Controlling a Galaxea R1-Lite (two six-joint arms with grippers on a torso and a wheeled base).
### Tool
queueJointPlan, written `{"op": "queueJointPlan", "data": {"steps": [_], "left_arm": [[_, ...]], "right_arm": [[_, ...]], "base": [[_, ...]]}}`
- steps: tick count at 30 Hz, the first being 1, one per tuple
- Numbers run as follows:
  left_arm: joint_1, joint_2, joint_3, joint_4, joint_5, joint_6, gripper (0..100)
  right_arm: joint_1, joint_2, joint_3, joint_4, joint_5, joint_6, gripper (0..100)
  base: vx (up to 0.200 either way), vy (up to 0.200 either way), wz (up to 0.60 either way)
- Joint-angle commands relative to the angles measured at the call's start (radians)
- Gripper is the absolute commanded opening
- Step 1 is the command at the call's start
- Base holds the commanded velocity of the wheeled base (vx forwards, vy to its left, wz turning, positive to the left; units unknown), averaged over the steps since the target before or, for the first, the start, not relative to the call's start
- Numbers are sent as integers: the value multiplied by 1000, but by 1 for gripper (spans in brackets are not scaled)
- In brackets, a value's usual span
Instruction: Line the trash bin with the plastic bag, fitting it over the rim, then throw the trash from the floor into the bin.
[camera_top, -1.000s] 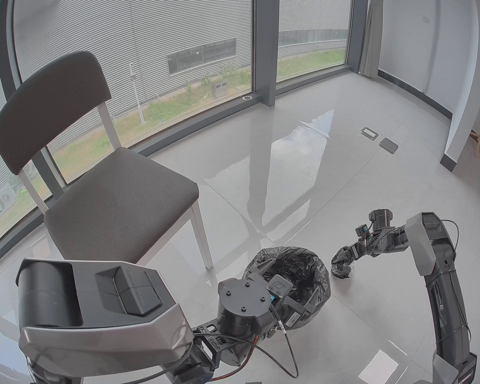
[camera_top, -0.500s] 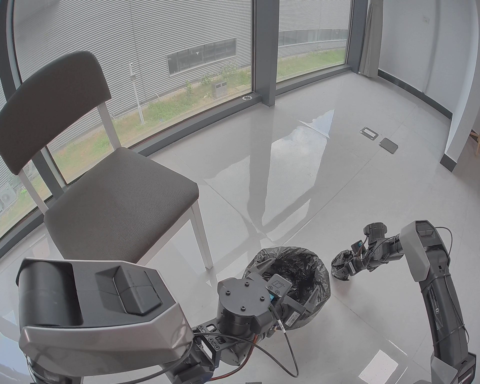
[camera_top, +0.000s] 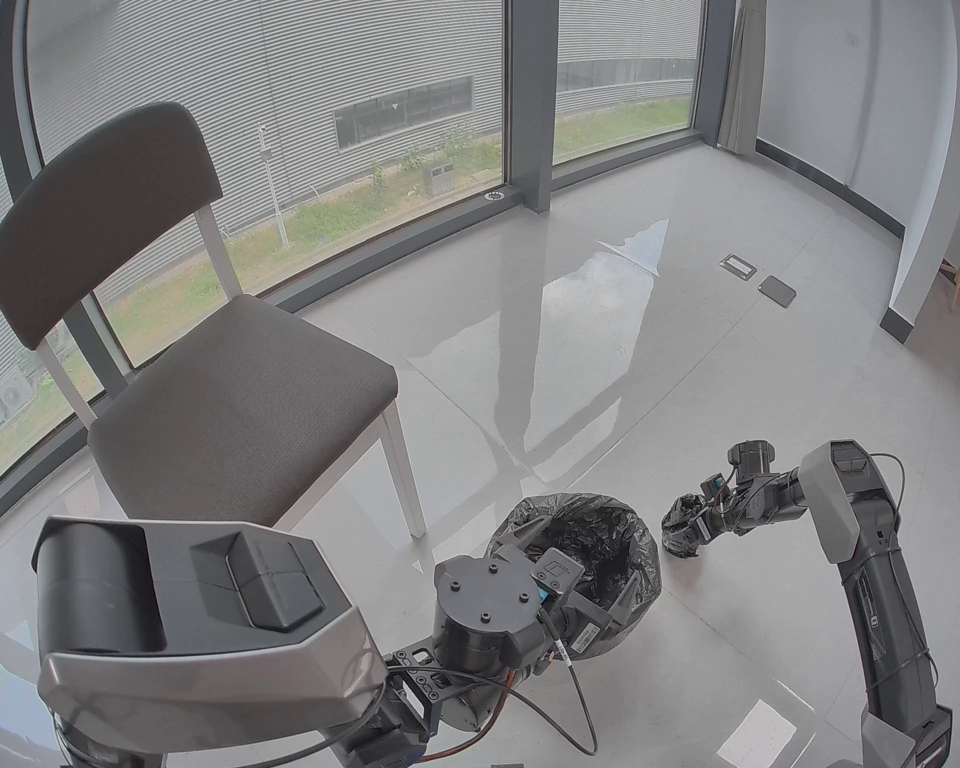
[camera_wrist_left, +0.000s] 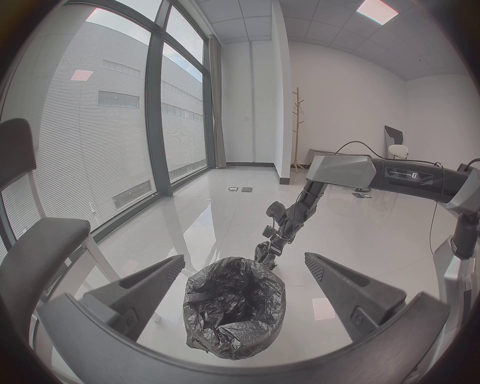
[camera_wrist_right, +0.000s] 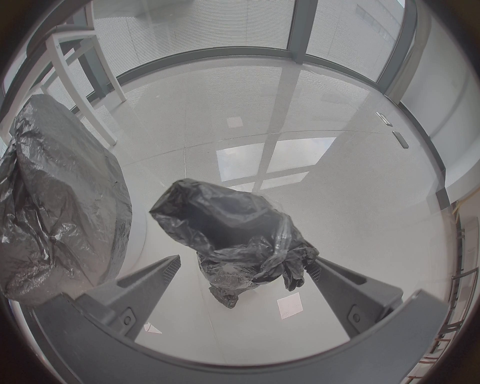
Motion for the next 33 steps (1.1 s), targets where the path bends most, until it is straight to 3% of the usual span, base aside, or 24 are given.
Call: {"op": "queueJointPlan", "data": {"steps": [1,21,25,33], "left_arm": [[0,1,0,-1,-1,0,100],[0,-5,0,-1,2,0,100],[6,-11,1,-4,4,0,100],[68,-46,21,-47,5,14,100]], "right_arm": [[0,-3,0,-1,0,4,0],[-8,-72,0,-17,2,-2,0],[-6,-146,87,-73,3,-2,0],[-3,-539,558,-320,11,-55,0]], "base": [[0,0,0],[0,0,0],[0,0,0],[0,0,0]]}}
